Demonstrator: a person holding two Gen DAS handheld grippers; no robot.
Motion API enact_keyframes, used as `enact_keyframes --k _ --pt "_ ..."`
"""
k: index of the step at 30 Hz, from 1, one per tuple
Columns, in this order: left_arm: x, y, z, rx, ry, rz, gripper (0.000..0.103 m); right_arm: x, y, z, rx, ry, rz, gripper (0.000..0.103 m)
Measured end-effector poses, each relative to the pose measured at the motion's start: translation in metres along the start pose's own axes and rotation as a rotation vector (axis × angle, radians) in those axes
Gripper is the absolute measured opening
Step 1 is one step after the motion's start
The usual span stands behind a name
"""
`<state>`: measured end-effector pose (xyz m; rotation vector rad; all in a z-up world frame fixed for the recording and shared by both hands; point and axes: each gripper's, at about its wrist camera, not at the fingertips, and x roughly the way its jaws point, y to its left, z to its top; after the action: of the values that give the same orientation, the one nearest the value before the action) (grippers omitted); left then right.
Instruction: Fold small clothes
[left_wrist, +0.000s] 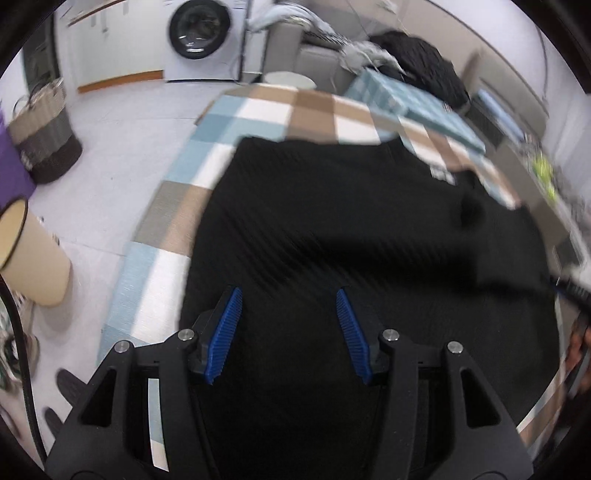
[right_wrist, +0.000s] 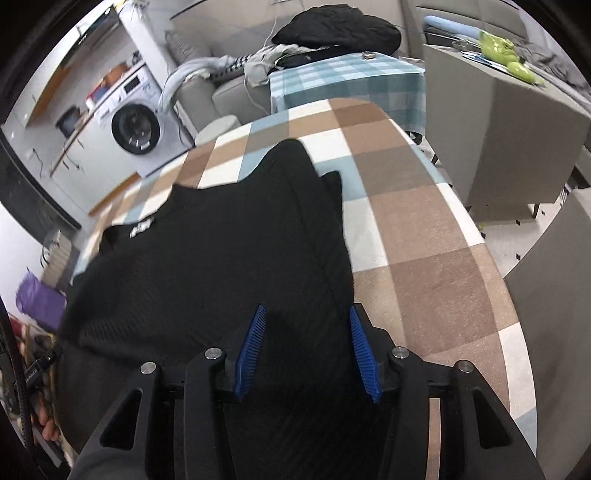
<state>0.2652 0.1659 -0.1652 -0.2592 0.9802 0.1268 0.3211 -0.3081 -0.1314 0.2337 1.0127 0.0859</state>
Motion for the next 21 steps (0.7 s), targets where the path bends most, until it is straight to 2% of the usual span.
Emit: enact_keyframes --k 1,3,4,5,7,9,12,16,21 --pt "0.002 -0.005 -0.002 0.019 0.004 -0.005 0.05 -0.001 0.004 -0.002 -0.026 -0.004 -0.003 0.055" --pt "0.003 -0.014 -0.006 0.055 0.001 -0.01 0.05 -0.001 0.014 -0.004 -0.082 -0.008 -0.025 0.056" --pt "0.004 -0.019 -0.007 0.079 -0.001 0.002 0.048 -0.001 0.017 -0.006 -0.101 -0.009 -0.042 0.056" --pt "0.004 -0.024 -0.008 0.104 -0.002 0.016 0.042 0.0 0.02 -0.008 -0.125 -0.007 -0.06 0.055" --pt "0.003 -0.029 -0.009 0.127 0.005 0.012 0.034 0.002 0.025 -0.01 -0.158 -0.015 -0.092 0.039" --pt "0.002 -0.033 -0.011 0.144 0.008 0.02 0.031 0.002 0.028 -0.014 -0.191 -0.024 -0.116 0.033" --pt "-0.003 -0.036 -0.017 0.154 0.003 0.028 0.03 -0.001 0.025 -0.018 -0.185 -0.016 -0.096 0.028" --pt "-0.014 -0.039 -0.033 0.173 0.001 0.029 0.03 -0.007 0.023 -0.028 -0.18 0.004 -0.081 0.027" --pt "-0.037 -0.037 -0.065 0.177 0.012 0.019 0.03 -0.026 0.019 -0.055 -0.168 0.019 -0.06 0.027"
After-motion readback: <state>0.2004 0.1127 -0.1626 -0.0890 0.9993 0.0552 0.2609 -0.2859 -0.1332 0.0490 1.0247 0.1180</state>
